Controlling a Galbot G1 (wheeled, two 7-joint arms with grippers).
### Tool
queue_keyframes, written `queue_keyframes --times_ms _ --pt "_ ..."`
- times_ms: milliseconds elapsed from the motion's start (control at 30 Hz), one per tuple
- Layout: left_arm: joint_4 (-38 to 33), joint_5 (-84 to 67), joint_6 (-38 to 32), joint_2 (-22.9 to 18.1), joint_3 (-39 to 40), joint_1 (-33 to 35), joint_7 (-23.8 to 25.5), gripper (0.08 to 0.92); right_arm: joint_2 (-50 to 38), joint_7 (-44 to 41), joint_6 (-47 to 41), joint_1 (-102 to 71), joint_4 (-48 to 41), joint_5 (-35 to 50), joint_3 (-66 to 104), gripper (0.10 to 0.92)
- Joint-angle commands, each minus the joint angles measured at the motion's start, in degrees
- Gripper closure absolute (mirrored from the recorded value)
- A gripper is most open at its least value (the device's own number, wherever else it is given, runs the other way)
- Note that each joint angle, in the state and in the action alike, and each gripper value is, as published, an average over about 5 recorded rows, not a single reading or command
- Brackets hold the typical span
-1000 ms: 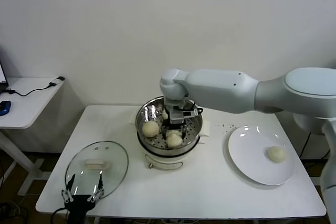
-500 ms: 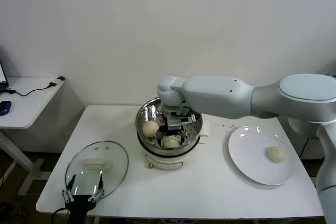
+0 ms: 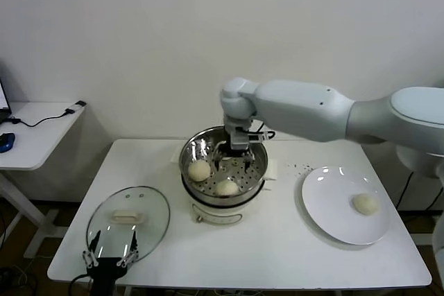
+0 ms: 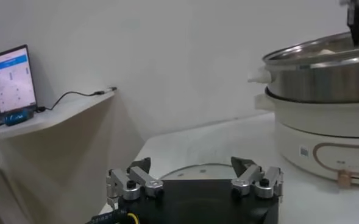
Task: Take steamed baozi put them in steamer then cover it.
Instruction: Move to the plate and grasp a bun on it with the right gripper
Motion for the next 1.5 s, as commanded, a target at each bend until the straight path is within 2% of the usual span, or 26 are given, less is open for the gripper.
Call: queue_keyframes --times_ms 33,200,300,367,567,767,1167,1500 --pt "-0.74 -0.11 0.2 -0.13 0.0 -0.31 0.03 0.177 -13.56 13.25 -24.81 10.34 -1.48 18.88 -10.81 0.203" --pt "-1.54 -0.28 0.37 -0.13 0.42 -0.32 0.2 0.177 -24.18 12.12 -43.51 9.35 2.86 27.9 -9.27 0.203" --pt "-1.75 -0.18 0.44 0.09 0.61 -0.26 0.26 0.177 -30.62 10.61 -48.52 6.92 4.94 29.39 -7.39 0.203" --pt "-1.81 -0.12 0.54 0.15 0.6 -0.27 0.27 0.177 -34.4 8.63 -49.36 4.33 5.6 27.44 -5.62 0.203" --pt "-2.02 0.01 0.68 0.16 0.54 0.05 0.27 0.177 -42.89 3.43 -47.78 -9.81 3.66 16.29 4.9 0.203" --pt "-2.14 0.79 0.97 0.04 0.65 0.21 0.34 0.177 -45.64 0.0 -44.46 -23.22 -1.03 7.88 17.66 0.203" --pt "-1.88 2.34 1.34 -0.65 0.57 0.49 0.24 0.177 -40.27 -2.46 -34.16 -39.27 -16.39 -5.3 33.68 0.203" --pt "-1.65 3.68 1.62 -1.29 1.06 0.26 0.13 0.177 -34.78 -2.43 -32.82 -42.07 -22.01 -7.35 39.04 0.203"
